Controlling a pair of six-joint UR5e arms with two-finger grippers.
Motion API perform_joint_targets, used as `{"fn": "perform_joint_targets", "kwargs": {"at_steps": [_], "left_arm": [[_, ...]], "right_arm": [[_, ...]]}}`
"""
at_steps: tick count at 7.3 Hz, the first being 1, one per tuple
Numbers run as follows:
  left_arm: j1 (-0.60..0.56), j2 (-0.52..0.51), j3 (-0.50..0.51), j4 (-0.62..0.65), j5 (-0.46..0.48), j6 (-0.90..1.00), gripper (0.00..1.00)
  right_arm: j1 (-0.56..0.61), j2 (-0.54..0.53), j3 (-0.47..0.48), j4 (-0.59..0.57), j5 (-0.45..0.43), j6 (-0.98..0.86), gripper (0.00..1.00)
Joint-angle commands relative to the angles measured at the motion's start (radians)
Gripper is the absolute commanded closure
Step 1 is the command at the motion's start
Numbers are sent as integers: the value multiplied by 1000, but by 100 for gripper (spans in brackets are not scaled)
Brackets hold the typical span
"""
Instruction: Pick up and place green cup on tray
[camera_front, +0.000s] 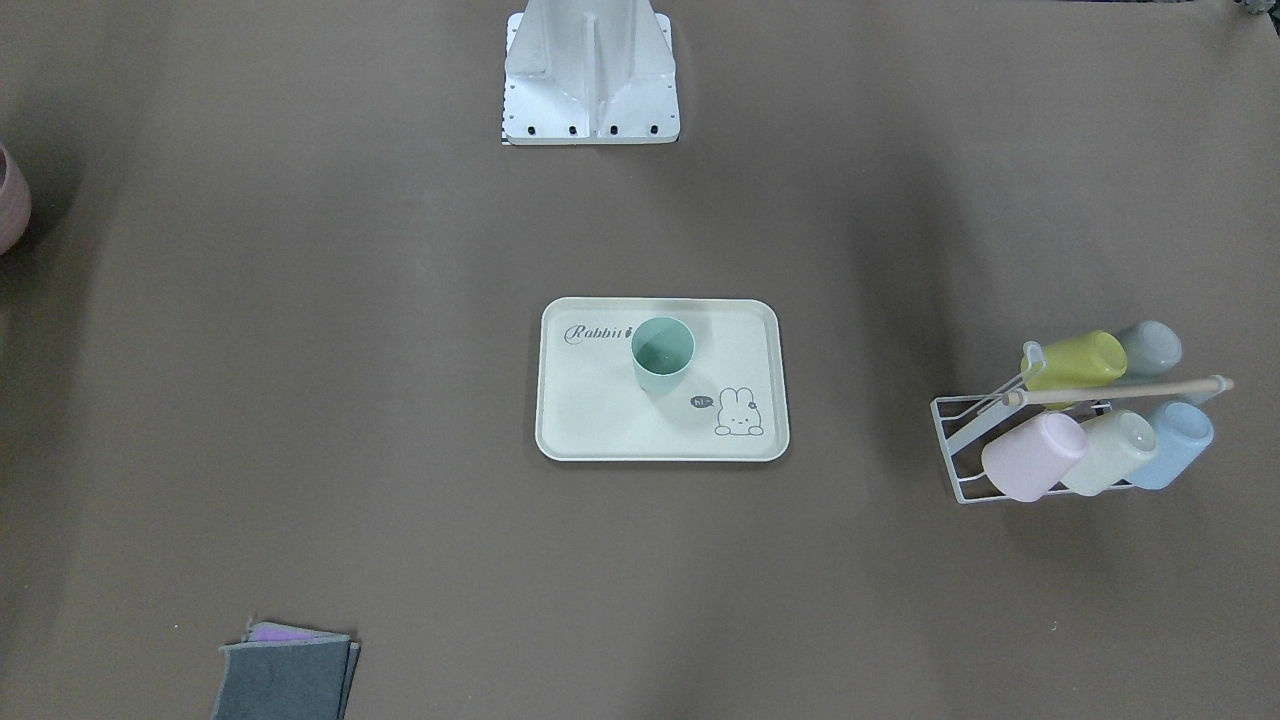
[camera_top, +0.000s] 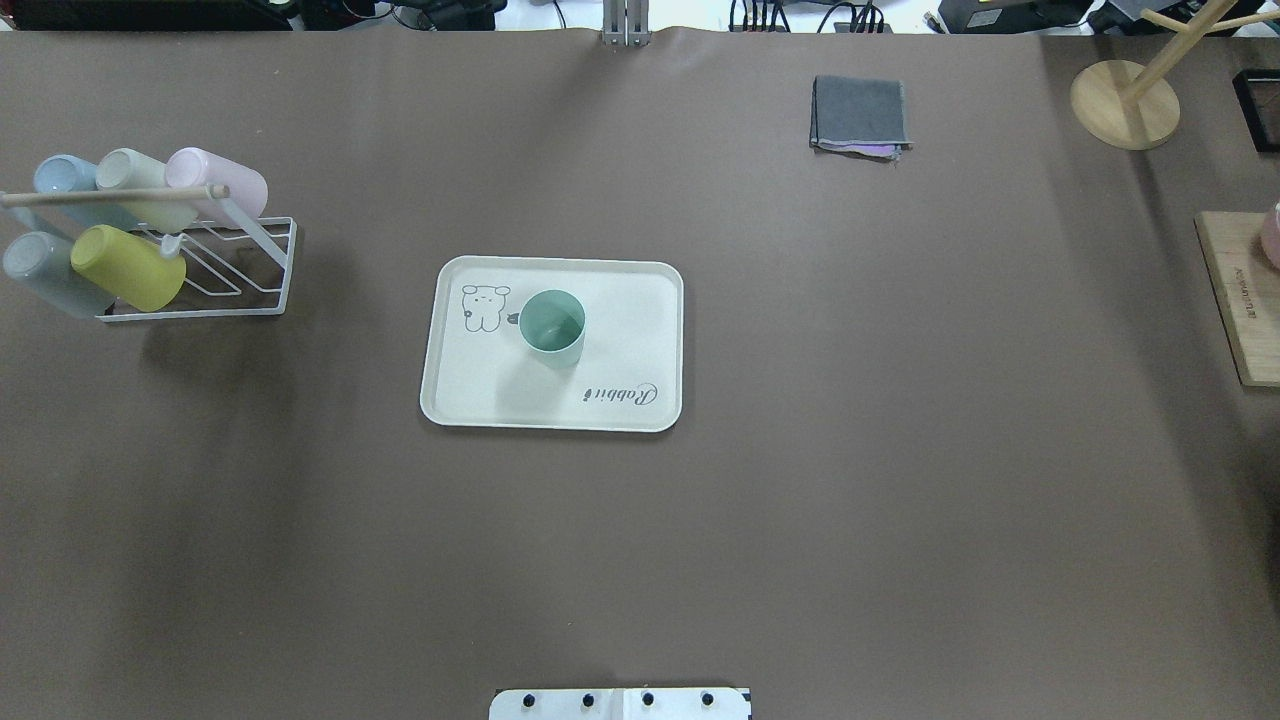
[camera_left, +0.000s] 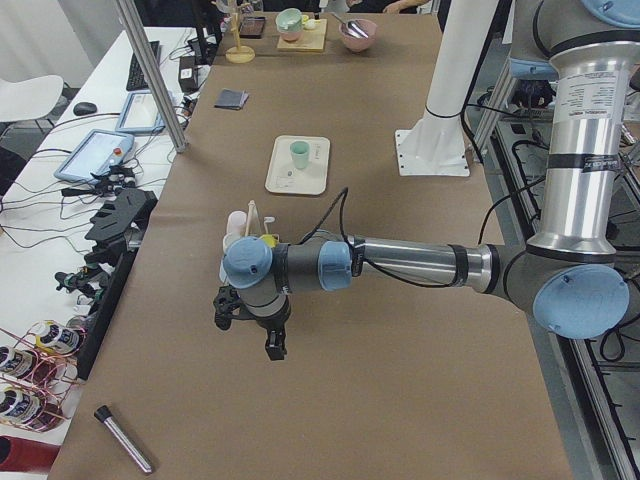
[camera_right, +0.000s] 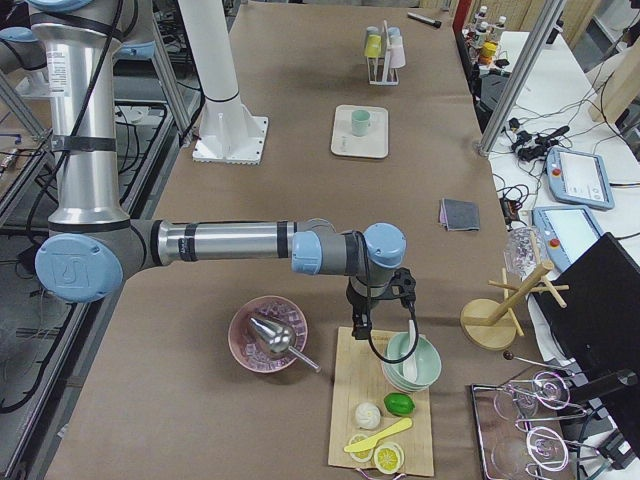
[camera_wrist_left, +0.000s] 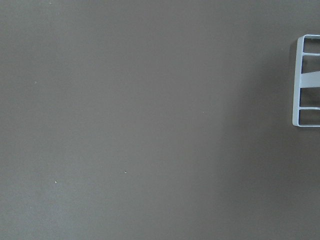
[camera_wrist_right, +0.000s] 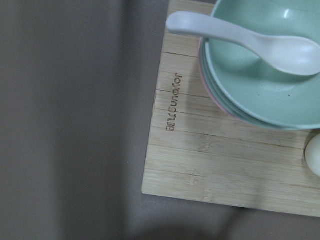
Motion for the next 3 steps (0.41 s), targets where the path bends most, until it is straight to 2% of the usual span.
{"fn": "perform_joint_targets", "kwargs": {"at_steps": [1, 3], "left_arm": [[0, -4, 8, -2, -1, -4, 2], [0, -6, 11, -2, 0, 1, 2]], "right_arm": [[1, 0, -1, 0, 0, 0, 0], [1, 0, 2, 0, 2, 0, 0]]}}
